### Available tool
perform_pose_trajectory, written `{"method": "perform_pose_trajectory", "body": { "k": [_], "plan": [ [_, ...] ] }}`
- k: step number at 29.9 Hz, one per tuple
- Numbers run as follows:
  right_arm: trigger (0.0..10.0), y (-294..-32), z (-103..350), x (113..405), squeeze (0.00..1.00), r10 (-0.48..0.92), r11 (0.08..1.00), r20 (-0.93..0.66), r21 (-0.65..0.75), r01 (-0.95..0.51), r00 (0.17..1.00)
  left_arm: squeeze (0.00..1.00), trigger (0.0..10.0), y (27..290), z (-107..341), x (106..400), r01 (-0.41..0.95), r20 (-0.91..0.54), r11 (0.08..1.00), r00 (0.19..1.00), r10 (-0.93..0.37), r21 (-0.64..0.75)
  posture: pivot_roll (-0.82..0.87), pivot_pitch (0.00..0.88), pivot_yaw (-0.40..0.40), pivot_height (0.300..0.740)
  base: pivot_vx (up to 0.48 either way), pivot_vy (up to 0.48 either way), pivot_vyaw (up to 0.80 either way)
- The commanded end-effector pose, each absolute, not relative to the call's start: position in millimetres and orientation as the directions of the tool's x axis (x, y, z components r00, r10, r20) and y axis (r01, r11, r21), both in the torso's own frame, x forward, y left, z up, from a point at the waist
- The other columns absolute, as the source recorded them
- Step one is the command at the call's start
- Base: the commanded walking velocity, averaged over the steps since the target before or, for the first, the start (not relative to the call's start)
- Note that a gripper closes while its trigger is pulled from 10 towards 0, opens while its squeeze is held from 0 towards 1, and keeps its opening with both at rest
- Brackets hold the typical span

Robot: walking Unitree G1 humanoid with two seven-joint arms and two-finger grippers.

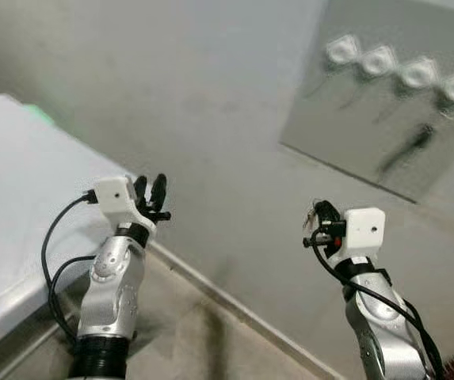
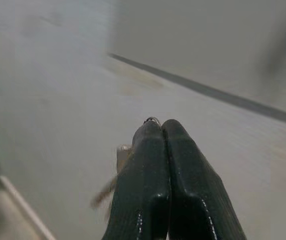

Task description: Hang keys on a hook

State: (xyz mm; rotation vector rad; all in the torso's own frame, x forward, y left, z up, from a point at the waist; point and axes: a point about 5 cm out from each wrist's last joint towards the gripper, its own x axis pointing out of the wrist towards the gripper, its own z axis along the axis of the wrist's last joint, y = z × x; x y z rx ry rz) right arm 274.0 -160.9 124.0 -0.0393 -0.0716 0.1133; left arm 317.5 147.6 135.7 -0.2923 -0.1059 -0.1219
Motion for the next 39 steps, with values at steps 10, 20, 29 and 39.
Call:
{"method": "perform_pose_trajectory", "body": {
  "k": [10,20,29,39],
  "plan": [
    [10.0,-166,127,274,0.0,0.1,0.995,0.071,-0.004,-0.1,0.992,0.0,10.0,131,131,316,0.15,0.072,0.947,0.988,-0.135,-0.283,0.09,0.0,-0.077,0.74,0.0,0.0,-0.42],
    [10.0,-172,120,276,0.0,0.036,0.998,-0.004,0.053,-0.036,0.999,0.0,10.0,125,126,314,0.15,0.029,0.948,0.989,-0.148,-0.28,0.09,0.0,-0.074,0.74,0.0,0.0,0.0],
    [10.0,-169,123,274,0.0,0.091,0.993,0.021,0.08,-0.092,0.996,0.0,10.0,124,126,313,0.158,0.026,0.95,0.987,-0.157,-0.27,0.09,0.0,-0.074,0.74,0.0,0.0,0.0],
    [10.0,-167,127,270,0.0,0.117,0.99,0.052,0.073,-0.12,0.992,0.0,10.0,124,131,311,0.216,0.066,0.953,0.976,-0.206,-0.214,0.09,0.0,-0.071,0.74,0.0,0.0,0.0]
  ]
}}
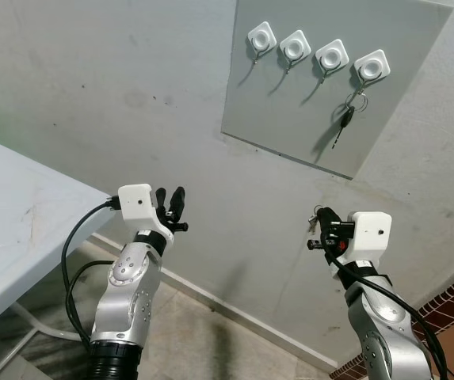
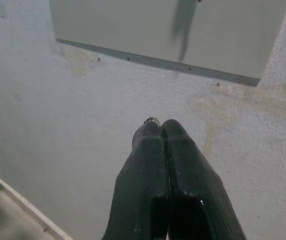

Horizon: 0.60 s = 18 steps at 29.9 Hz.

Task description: Hang keys on a hook

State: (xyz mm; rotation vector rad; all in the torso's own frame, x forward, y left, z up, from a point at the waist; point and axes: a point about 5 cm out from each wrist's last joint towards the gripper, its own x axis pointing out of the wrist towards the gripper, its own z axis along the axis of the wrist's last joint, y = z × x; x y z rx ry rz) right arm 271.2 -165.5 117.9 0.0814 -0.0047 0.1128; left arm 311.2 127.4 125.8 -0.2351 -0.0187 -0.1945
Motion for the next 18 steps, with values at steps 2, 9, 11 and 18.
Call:
{"method": "perform_pose_trajectory", "body": {
  "k": [2,9,11,18],
  "plan": [
    [10.0,-166.5,126.7,270.7,0.0,0.121,0.99,0.056,0.072,-0.125,0.991,0.0,10.0,125.2,131.6,310.6,0.216,0.067,0.953,0.976,-0.206,-0.213,0.09,0.0,-0.069,0.74,0.126,0.0,0.0],
    [10.0,-163.6,126.0,270.1,0.0,0.132,0.988,0.058,0.071,-0.136,0.99,0.0,10.0,125.3,133.2,310.0,0.229,0.08,0.95,0.973,-0.217,-0.212,0.09,0.0,-0.07,0.74,0.328,0.0,0.0],
    [10.0,-163.4,126.1,270.2,0.0,0.133,0.988,0.059,0.071,-0.137,0.989,0.0,10.0,125.5,133.6,310.2,0.231,0.08,0.95,0.973,-0.218,-0.212,0.09,0.0,-0.069,0.74,0.36,0.0,0.0],
    [10.0,-162.9,124.6,269.3,0.0,0.135,0.988,0.057,0.068,-0.139,0.989,0.0,10.0,125.8,134.4,310.0,0.233,0.083,0.948,0.972,-0.22,-0.215,0.09,0.0,-0.067,0.74,0.48,0.0,0.0]
  ]
}}
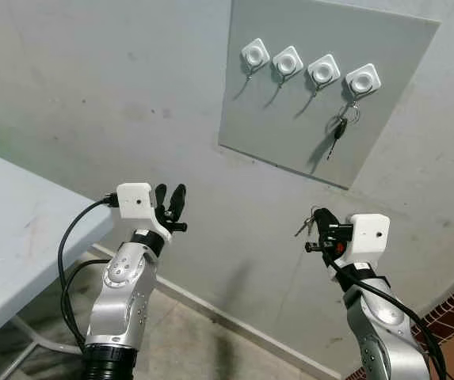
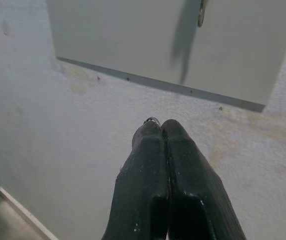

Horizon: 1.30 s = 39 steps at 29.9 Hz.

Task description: Hang keys on a hook

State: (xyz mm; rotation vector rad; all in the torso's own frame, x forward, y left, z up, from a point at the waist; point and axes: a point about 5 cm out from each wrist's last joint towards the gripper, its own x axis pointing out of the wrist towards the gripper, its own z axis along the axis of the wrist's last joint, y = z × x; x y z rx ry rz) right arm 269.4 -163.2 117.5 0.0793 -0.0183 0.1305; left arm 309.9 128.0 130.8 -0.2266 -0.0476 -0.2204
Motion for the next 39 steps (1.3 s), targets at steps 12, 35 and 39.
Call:
{"method": "perform_pose_trajectory", "body": {
  "k": [12,35,39],
  "plan": [
    [10.0,-161,123,269,0.0,0.149,0.986,0.051,0.066,-0.152,0.988,0.0,10.0,125,137,309,0.214,0.102,0.95,0.975,-0.195,-0.228,0.1,0.0,-0.069,0.74,0.28,0.0,0.0],
    [10.0,-160,134,281,0.0,0.218,0.974,0.084,0.05,-0.223,0.972,0.0,10.0,105,157,314,0.339,0.172,0.93,0.934,-0.314,-0.145,0.1,0.0,-0.079,0.74,0.0,0.0,0.0],
    [10.0,-155,139,286,0.0,0.254,0.965,0.113,0.041,-0.26,0.961,0.0,10.0,95,164,314,0.402,0.191,0.91,0.905,-0.379,-0.099,0.1,0.0,-0.079,0.74,0.0,0.0,0.0]
  ]
}}
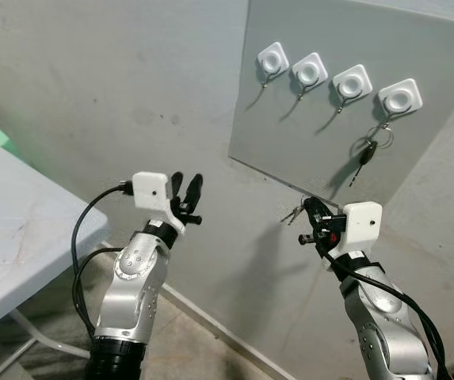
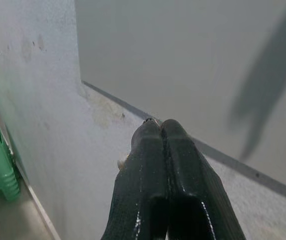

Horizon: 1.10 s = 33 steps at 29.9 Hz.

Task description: Hang keys on a hook

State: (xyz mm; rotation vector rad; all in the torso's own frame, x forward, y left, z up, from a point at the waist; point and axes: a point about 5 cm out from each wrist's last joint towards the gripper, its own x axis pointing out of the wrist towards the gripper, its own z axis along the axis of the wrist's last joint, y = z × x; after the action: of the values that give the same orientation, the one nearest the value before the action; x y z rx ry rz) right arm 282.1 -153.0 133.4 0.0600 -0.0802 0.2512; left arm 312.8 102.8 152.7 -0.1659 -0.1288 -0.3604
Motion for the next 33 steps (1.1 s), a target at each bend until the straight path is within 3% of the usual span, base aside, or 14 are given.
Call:
{"method": "perform_pose_trajectory", "body": {
  "k": [1,17,33],
  "plan": [
    [10.0,-153,143,289,0.0,0.266,0.961,0.126,0.04,-0.273,0.956,0.0,10.0,91,167,314,0.428,0.2,0.9,0.892,-0.406,-0.083,0.1,0.0,-0.08,0.74,0.0,0.0,0.0],
    [10.0,-151,186,317,0.0,0.276,0.954,0.291,0.032,-0.297,0.916,0.0,10.0,64,194,312,0.561,0.265,0.827,0.794,-0.547,0.026,0.1,0.0,-0.079,0.74,0.0,0.0,0.0],
    [10.0,-170,208,304,0.0,0.277,0.945,0.419,0.043,-0.323,0.865,0.0,10.0,49,212,302,0.63,0.304,0.773,0.725,-0.618,0.067,0.07,0.0,-0.046,0.74,0.0,0.0,0.0]
  ]
}}
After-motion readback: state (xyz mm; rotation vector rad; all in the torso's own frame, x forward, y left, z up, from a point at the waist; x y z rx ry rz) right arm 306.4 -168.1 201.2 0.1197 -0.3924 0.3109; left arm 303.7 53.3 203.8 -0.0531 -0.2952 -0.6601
